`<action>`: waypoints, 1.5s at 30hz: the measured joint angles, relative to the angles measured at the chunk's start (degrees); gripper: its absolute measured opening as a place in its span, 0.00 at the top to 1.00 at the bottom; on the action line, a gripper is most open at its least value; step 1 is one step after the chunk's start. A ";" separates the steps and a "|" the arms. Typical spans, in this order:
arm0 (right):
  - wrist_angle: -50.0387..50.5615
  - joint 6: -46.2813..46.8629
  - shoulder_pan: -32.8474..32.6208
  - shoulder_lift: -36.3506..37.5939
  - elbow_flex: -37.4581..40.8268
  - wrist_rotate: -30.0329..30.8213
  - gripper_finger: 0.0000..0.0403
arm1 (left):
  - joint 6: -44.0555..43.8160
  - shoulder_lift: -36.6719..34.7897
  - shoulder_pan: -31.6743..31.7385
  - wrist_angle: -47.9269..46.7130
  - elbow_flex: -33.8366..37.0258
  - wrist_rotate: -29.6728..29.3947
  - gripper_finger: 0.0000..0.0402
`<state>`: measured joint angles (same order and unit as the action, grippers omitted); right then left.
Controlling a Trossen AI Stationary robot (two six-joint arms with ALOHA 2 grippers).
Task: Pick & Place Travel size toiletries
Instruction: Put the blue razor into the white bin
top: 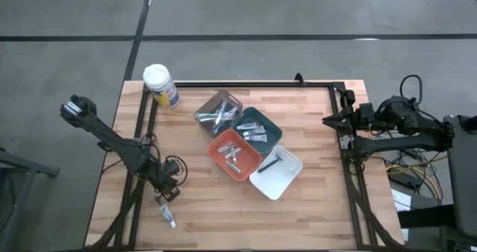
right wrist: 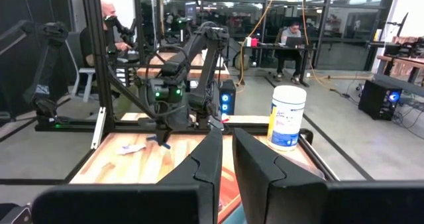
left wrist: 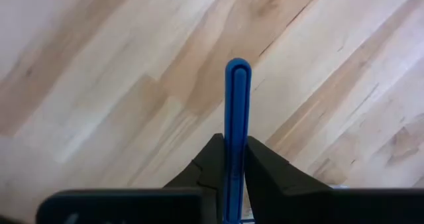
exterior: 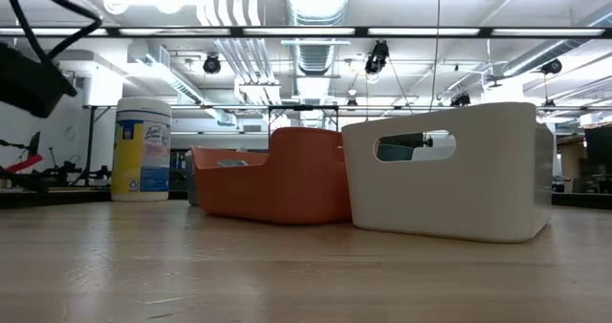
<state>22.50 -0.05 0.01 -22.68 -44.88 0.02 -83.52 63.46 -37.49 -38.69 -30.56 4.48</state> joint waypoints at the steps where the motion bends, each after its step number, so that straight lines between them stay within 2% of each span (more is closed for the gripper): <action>1: 0.00 -0.01 0.02 0.02 0.00 0.01 0.92 | 1.02 0.01 0.11 -0.12 -0.33 -0.70 0.90; 10: 0.00 0.02 0.00 0.00 0.00 0.01 0.92 | 7.76 0.02 1.57 -0.30 -3.70 -4.59 0.89; 20: 0.00 -0.01 0.00 0.01 0.00 0.00 0.92 | 22.61 0.00 3.33 9.15 -5.87 -15.88 0.89; 31: 0.00 -0.05 0.01 0.02 0.00 -0.01 0.92 | 45.26 0.55 7.95 34.21 -5.95 -23.84 0.89; 35: -0.02 -0.07 0.00 0.00 0.00 -0.01 0.92 | 56.60 1.89 8.17 44.58 -5.93 -31.05 0.89; 39: 0.00 -0.07 0.01 0.00 0.00 0.00 0.92 | 64.06 5.02 8.29 55.55 -5.91 -38.60 0.89; 45: 0.00 -0.06 0.00 0.01 0.00 0.01 0.92 | 72.50 12.56 9.02 69.76 -5.88 -39.50 0.89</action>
<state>22.50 -0.12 0.01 -22.66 -44.88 0.03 -11.02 76.02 -28.47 31.07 -36.45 -35.02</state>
